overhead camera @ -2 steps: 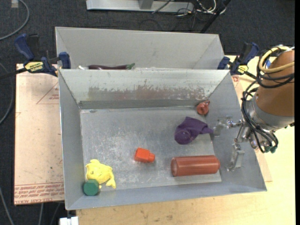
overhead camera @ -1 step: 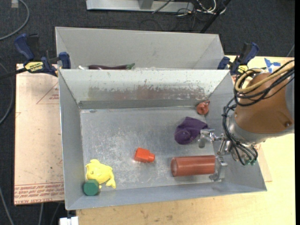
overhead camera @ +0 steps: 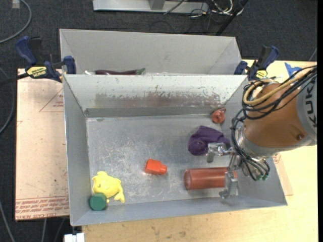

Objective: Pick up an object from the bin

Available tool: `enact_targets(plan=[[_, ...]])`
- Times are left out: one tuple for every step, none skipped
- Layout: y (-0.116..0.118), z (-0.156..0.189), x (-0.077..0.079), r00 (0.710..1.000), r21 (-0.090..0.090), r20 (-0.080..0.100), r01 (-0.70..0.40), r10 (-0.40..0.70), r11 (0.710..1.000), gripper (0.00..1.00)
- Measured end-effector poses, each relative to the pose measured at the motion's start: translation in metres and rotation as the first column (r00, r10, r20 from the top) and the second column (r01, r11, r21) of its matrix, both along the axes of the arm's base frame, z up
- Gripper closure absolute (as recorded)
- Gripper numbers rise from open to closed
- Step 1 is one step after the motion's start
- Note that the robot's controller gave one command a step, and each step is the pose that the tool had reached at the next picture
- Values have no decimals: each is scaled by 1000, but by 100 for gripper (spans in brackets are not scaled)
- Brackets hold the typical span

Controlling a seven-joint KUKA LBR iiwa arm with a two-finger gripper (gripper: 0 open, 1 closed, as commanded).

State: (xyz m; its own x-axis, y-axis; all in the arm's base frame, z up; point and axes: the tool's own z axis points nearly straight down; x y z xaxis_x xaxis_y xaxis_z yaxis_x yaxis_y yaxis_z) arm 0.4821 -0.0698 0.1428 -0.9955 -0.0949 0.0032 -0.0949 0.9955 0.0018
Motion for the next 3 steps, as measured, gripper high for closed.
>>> enact_targets(plan=[[-8,-1,6,1000,-1,7,-8,8,1000,0],[-10,-74,11,1000,0,5,-17,17,1000,0],[-6,-73,20,999,0,8,-38,38,999,100]])
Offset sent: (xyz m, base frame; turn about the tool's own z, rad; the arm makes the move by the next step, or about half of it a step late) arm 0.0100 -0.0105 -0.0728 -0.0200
